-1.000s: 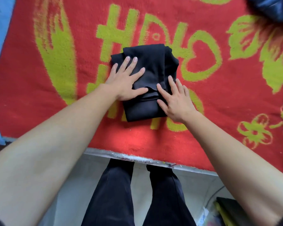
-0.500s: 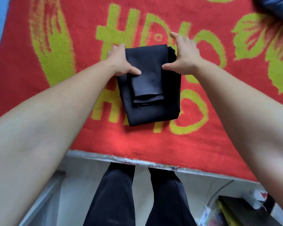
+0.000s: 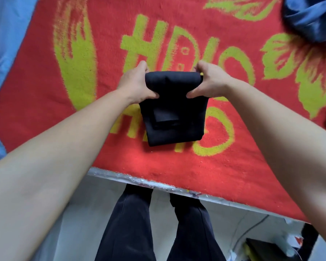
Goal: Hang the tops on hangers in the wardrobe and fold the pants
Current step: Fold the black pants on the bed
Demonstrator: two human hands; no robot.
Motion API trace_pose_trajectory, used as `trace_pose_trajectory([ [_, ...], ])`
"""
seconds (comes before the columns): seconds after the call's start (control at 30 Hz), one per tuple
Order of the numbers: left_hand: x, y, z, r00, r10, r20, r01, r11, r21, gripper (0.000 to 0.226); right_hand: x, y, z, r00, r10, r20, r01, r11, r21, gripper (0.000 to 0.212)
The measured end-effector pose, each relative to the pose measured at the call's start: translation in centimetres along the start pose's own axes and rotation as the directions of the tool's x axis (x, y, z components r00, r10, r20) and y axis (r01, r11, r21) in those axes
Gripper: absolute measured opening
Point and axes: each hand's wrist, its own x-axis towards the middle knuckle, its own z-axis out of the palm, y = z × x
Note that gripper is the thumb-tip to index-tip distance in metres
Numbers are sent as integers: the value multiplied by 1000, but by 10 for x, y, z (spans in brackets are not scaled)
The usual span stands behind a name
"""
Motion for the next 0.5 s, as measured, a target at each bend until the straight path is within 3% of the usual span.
trace_pose_trajectory([
  [0.17,-65,7,14,993,-64,-103,55,995,-89,66,-57,-4,18,984,-117,-132,110,992,-60,57],
  [0.27,-122,14,21,983,-98,-153,89,994,-68,62,-106,-14,28,971,-198,-130,177,971,-160,62],
  [0.4,-211,33,6,955,-120,-270,102,992,-79,64,-178,-31,20,945,-310,-107,281,935,-218,41],
  [0.5,-285,39,0,914,-118,-388,98,993,-71,57,-231,-49,22,901,-423,-99,389,886,-250,38],
])
